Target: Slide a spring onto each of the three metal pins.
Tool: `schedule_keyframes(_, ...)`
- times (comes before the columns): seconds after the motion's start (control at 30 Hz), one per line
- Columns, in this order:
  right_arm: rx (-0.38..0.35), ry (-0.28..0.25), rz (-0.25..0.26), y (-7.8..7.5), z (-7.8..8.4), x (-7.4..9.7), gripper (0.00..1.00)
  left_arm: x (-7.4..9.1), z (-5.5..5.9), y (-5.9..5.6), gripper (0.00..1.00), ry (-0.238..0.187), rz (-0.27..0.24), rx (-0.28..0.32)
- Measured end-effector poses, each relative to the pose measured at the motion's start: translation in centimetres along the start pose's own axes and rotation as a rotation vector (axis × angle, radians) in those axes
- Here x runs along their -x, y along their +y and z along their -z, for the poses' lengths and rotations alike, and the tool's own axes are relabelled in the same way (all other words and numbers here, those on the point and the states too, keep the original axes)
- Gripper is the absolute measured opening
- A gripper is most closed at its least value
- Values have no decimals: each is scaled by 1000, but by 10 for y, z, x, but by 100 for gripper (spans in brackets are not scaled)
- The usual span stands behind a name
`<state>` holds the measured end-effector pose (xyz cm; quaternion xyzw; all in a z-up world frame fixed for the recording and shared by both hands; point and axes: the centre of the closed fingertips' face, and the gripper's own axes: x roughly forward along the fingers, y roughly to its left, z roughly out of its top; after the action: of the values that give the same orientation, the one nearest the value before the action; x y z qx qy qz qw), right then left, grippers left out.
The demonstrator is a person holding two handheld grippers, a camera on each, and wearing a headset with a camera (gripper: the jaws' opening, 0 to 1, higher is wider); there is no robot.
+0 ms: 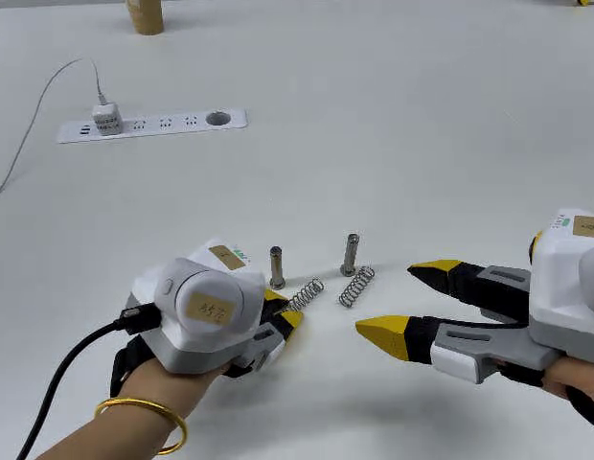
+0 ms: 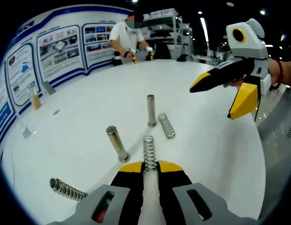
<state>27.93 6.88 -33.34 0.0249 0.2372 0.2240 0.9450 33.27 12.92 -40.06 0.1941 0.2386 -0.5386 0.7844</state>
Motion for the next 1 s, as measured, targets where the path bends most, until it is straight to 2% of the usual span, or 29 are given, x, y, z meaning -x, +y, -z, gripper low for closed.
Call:
schedule_keyframes(0.23,-21,-17,1,1,-4,2,56,5,1,-3,10,-3,-4,-26)
schedule_keyframes(0.43,-69,-45,4,1,-12,2,55,16,-7,-5,10,-34,-16,-27)
schedule_keyframes(0.77,-153,-113,-24,8,-35,-2,51,48,-34,-10,10,-167,-45,23)
schedule_keyframes(0.87,-212,-132,-46,11,-42,-6,47,57,-43,-10,10,-203,-45,25)
schedule_keyframes(1.0,-250,-156,-79,19,-52,-9,43,68,-53,-8,10,-253,-49,43)
